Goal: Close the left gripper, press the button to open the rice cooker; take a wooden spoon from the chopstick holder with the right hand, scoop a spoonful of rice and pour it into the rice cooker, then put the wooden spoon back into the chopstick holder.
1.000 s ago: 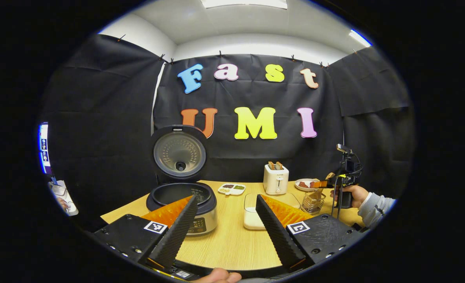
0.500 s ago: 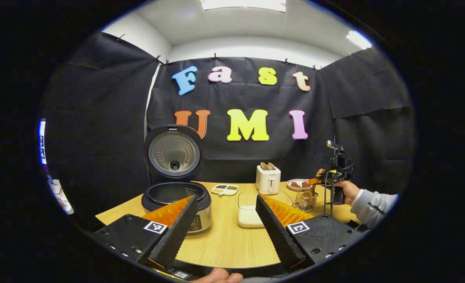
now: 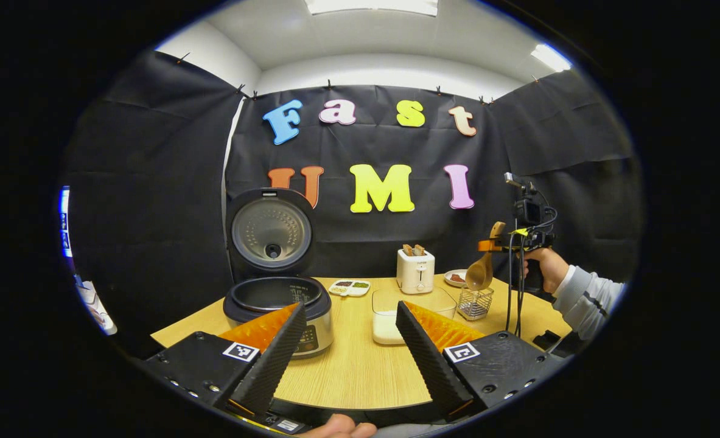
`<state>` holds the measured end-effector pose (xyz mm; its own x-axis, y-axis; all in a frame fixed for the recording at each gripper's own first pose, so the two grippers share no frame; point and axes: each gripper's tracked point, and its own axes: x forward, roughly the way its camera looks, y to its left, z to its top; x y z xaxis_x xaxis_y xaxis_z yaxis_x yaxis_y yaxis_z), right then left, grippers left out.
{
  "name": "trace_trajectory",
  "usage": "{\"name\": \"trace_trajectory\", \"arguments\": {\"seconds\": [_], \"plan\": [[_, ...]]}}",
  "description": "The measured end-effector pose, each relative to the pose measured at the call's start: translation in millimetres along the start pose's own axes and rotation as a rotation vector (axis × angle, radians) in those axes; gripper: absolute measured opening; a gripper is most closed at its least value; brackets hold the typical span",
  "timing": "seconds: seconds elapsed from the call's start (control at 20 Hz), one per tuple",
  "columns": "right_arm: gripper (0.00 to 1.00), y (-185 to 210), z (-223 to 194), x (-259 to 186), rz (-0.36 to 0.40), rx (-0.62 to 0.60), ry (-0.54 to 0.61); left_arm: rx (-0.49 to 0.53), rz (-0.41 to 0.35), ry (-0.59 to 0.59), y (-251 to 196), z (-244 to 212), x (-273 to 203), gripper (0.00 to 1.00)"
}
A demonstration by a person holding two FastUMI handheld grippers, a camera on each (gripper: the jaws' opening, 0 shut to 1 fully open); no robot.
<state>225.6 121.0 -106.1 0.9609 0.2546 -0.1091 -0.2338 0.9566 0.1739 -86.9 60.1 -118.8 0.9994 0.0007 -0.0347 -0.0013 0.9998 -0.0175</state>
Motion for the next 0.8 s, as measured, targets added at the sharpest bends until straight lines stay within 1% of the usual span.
{"name": "trace_trajectory", "arguments": {"seconds": [0.15,0.35,0.45,0.6,0.7,0.8], "plan": [[0.09,47.3,7.9,-9.7,0.059,-0.032,-0.018,-0.007,0.007,-0.001,8.5,-0.2,0.0,0.95],[0.09,105.8,1.7,-4.5,0.129,-0.05,-0.007,-0.011,0.016,0.007,16.6,-5.7,-2.5,0.95],[0.1,120.3,-6.1,3.1,0.129,-0.043,-0.011,-0.009,0.023,0.013,21.1,-8.2,-3.9,0.95],[0.09,135.6,-34.3,19.6,0.127,-0.045,0.021,-0.008,0.034,0.013,27.7,-8.5,-4.3,0.95],[0.1,139.4,-58.8,31.5,0.112,-0.049,0.058,-0.006,0.038,0.01,28.0,-6.7,-2.8,0.95],[0.1,136.6,-78.4,43.5,0.075,-0.085,0.075,-0.005,0.036,0.009,29.9,-8.9,-3.2,0.95]]}}
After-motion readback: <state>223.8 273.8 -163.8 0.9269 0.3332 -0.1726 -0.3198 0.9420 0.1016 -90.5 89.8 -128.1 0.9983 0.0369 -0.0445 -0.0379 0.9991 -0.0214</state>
